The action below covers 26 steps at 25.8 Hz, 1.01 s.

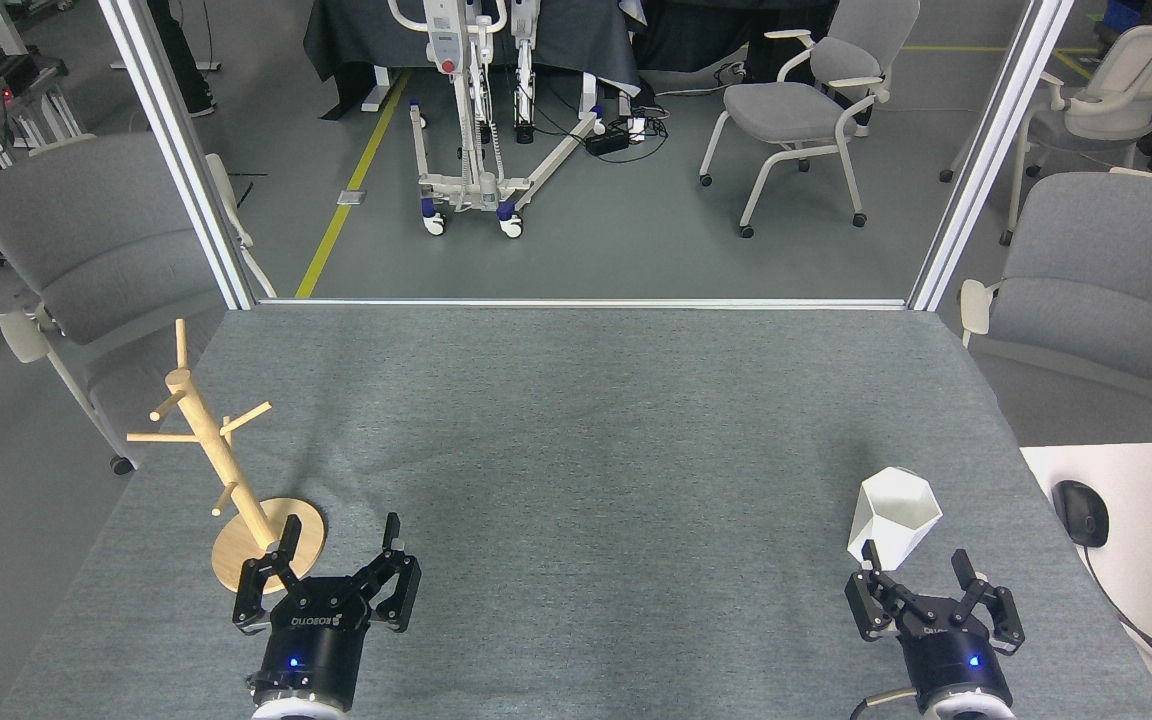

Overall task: Hang cup on storage rack
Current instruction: 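Move the right gripper down toward the white hexagonal cup, then close the right gripper on the white cup's rim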

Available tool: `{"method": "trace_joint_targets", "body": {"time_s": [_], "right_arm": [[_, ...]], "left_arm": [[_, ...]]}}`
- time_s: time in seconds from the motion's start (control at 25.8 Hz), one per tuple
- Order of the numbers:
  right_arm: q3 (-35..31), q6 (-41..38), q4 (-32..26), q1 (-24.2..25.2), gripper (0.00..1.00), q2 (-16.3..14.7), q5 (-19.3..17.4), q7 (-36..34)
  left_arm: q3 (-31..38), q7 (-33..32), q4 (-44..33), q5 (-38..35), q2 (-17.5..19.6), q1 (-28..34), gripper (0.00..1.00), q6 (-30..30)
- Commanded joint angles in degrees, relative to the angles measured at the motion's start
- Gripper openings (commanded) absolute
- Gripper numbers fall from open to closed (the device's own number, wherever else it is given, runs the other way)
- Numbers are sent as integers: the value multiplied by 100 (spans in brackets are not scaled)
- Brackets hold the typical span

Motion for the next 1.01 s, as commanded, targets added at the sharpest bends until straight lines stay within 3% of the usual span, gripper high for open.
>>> {"method": "trace_joint_targets", "body": {"time_s": [0.0,0.47,0.97], "right_arm": [[8,5,204,-132,99,-51,5,-37],[26,374,977,-686,99,-262,-4,-46],[79,444,1399,-1029,99,-279,14,-37]], "left_arm": [[0,3,0,0,-7,0,100,-2],[0,3,123,0,1,0,100,-2],[0,3,167,0,-16,-18,100,-2]]}}
